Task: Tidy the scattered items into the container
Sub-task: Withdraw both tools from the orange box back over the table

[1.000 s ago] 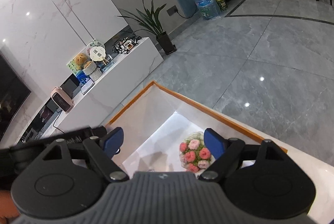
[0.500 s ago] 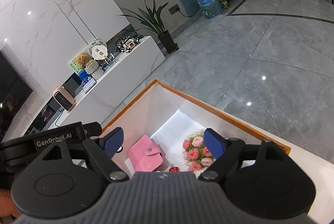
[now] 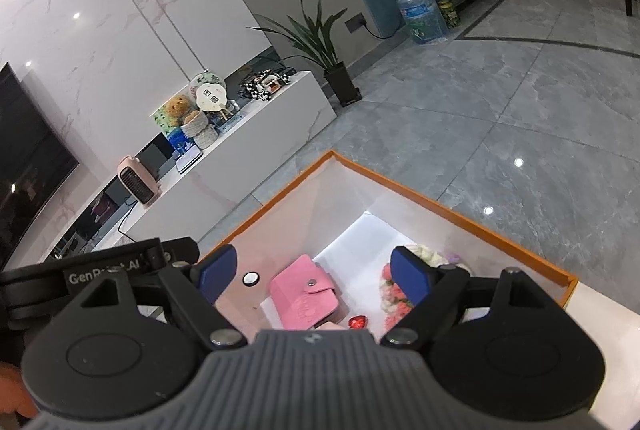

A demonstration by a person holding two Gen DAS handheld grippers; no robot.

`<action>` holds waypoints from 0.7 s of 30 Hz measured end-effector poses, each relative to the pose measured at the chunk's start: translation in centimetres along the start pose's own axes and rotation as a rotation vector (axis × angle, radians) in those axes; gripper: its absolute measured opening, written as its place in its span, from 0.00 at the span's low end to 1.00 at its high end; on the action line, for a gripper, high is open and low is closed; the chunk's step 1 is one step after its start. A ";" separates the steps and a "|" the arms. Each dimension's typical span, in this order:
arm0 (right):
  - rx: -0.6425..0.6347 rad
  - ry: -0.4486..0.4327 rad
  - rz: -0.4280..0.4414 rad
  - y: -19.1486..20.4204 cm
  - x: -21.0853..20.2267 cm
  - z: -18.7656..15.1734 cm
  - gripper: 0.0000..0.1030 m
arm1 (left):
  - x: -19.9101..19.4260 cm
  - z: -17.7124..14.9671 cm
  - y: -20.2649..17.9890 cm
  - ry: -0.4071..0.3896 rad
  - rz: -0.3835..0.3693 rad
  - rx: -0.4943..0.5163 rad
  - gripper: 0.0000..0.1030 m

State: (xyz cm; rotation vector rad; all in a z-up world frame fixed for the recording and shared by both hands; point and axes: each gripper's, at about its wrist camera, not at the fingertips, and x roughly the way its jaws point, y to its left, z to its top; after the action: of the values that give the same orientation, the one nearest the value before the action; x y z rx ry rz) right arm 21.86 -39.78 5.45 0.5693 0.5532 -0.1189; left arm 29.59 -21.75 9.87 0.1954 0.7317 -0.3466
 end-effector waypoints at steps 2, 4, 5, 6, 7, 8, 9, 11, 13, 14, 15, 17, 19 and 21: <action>-0.008 0.000 0.004 0.5 -0.1 -0.2 0.83 | -0.6 -0.1 0.6 -0.003 0.009 -0.006 0.93; -0.016 0.001 0.008 1.0 -0.1 -0.4 0.83 | -1.2 -0.3 1.3 -0.007 0.019 -0.013 0.93; -0.020 0.001 0.011 1.3 -0.2 -0.5 0.83 | -1.5 -0.4 1.7 -0.009 0.024 -0.017 0.93; -0.025 0.002 0.013 1.6 -0.2 -0.6 0.83 | -1.8 -0.5 2.1 -0.011 0.028 -0.021 0.93; -0.030 0.002 0.016 1.9 -0.2 -0.8 0.83 | -2.2 -0.6 2.5 -0.012 0.034 -0.026 0.93; -0.035 0.003 0.018 2.2 -0.3 -0.9 0.83 | -2.5 -0.7 2.9 -0.013 0.039 -0.030 0.93; -0.040 0.005 0.021 2.5 -0.3 -1.1 0.83 | -2.8 -0.9 3.4 -0.014 0.045 -0.033 0.93; -0.050 0.008 0.025 3.0 -0.4 -1.4 0.83 | -3.5 -1.1 4.1 -0.015 0.056 -0.039 0.93; -0.063 0.010 0.035 3.7 -0.5 -1.7 0.83 | -4.2 -1.4 4.9 -0.018 0.068 -0.049 0.93; -0.069 0.010 0.041 4.1 -0.6 -1.9 0.83 | -4.6 -1.5 5.3 -0.019 0.072 -0.056 0.93; -0.078 0.010 0.048 4.4 -0.6 -2.0 0.83 | -4.9 -1.6 5.7 -0.020 0.076 -0.061 0.93; -0.099 0.007 0.063 5.2 -0.9 -2.4 0.83 | -5.6 -1.9 6.5 -0.024 0.086 -0.070 0.93; -0.117 0.004 0.075 5.9 -1.1 -2.7 0.83 | -6.3 -2.3 7.2 -0.025 0.097 -0.075 0.93; -0.131 0.002 0.086 6.6 -1.2 -3.0 0.83 | -7.0 -2.7 7.9 -0.026 0.109 -0.082 0.93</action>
State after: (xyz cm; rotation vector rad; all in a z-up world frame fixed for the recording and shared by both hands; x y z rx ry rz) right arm 21.11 -32.72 7.15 0.4648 0.5338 -0.0005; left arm 26.08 -11.97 13.13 0.1522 0.7051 -0.2150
